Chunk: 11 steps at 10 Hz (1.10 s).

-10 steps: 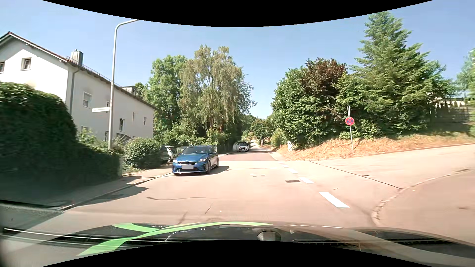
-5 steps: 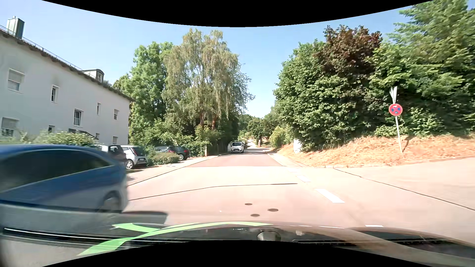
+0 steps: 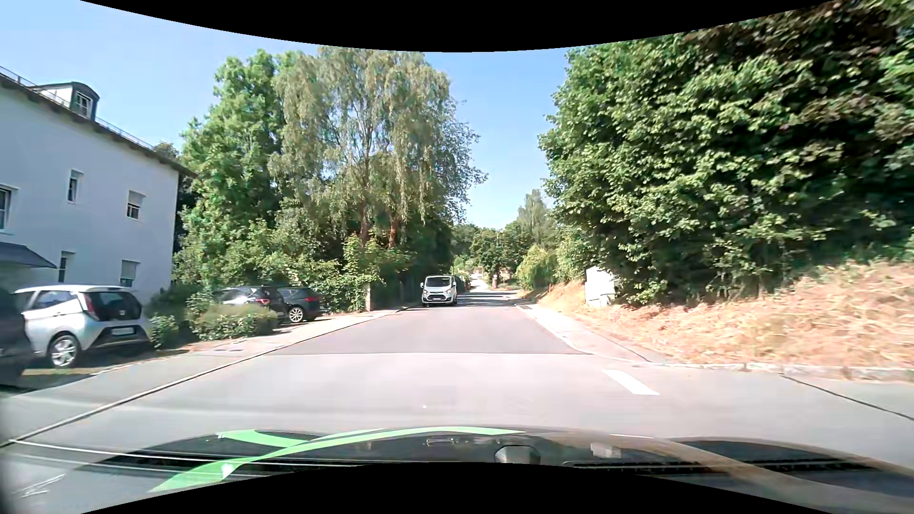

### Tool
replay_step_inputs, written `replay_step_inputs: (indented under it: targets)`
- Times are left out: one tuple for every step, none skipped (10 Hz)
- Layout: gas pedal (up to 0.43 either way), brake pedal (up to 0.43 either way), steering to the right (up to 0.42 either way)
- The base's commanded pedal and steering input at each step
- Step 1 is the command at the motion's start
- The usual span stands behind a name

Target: Follow the waypoints while adhering to traffic rules and regulations

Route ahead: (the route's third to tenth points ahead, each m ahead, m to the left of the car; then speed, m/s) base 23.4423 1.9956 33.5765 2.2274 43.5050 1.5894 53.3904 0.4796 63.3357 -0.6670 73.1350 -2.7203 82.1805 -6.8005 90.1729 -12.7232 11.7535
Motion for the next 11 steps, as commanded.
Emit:
replay_step_inputs:
  targets:
    - [0.268, 0.000, 0.005]
    - [0.268, 0.000, 0.004]
    - [0.268, 0.000, 0.004]
    - [0.268, 0.000, 0.004]
    - [0.268, 0.000, 0.002]
    - [0.268, 0.000, 0.000]
    - [0.268, 0.000, 0.000]
    - [0.268, 0.000, 0.000]
    - [0.280, 0.000, 0.000]
    - [0.280, 0.000, 0.000]
    - [0.280, 0.000, 0.000]
